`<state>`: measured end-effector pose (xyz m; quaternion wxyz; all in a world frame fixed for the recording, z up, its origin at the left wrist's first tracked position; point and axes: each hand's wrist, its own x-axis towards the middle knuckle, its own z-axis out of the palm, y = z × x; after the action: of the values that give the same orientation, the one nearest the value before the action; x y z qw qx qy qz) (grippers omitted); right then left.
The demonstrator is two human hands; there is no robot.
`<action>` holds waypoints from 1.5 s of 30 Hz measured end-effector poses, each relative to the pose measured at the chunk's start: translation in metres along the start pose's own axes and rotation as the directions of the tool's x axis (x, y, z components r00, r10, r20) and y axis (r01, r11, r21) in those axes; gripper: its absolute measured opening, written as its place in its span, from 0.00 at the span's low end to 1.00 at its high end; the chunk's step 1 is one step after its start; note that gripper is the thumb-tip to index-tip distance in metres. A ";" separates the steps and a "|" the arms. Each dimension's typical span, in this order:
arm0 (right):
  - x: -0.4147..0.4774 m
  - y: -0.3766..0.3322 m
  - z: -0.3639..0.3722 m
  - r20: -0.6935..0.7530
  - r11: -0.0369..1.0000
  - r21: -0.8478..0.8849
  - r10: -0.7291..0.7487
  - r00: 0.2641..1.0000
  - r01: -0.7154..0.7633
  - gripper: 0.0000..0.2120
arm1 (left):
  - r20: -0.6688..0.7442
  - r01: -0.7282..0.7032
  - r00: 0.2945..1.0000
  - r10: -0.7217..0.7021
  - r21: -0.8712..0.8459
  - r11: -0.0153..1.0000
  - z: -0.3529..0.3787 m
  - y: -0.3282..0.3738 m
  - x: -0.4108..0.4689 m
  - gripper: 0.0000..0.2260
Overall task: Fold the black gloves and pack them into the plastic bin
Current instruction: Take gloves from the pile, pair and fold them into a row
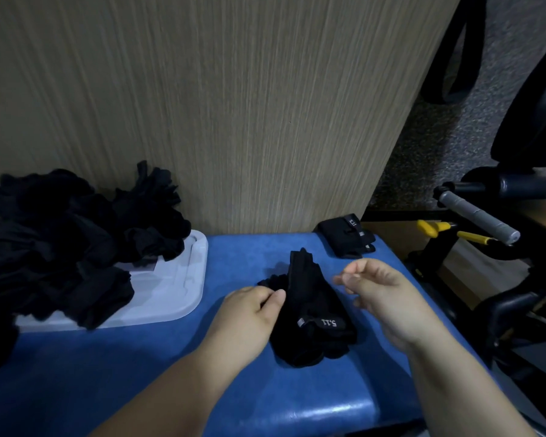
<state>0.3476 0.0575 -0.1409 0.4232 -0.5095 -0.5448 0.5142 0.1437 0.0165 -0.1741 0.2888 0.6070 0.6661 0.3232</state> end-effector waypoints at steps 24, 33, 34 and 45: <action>0.004 0.023 0.020 0.061 0.992 0.037 -0.124 0.990 0.122 0.15 | -0.090 0.145 0.976 -0.201 -0.423 0.895 0.008 0.005 0.009 0.04; 0.008 0.032 0.018 0.031 0.996 -0.087 -0.002 1.000 0.005 0.14 | -0.106 -0.014 0.994 0.017 0.035 0.999 0.014 0.002 -0.003 0.19; 0.008 0.032 0.018 0.023 0.997 -0.080 0.003 1.000 -0.001 0.13 | -0.108 -0.020 0.994 0.025 0.048 0.999 0.015 0.002 -0.003 0.20; 0.010 0.034 0.030 -0.170 0.988 0.013 -0.149 0.974 0.153 0.13 | -0.017 -0.024 1.000 0.024 -0.005 1.000 0.006 0.003 -0.004 0.34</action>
<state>0.3213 0.0621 -0.1784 0.5121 -0.5029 -0.5375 0.4426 0.1507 0.0133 -0.1760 0.2808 0.6116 0.6603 0.3334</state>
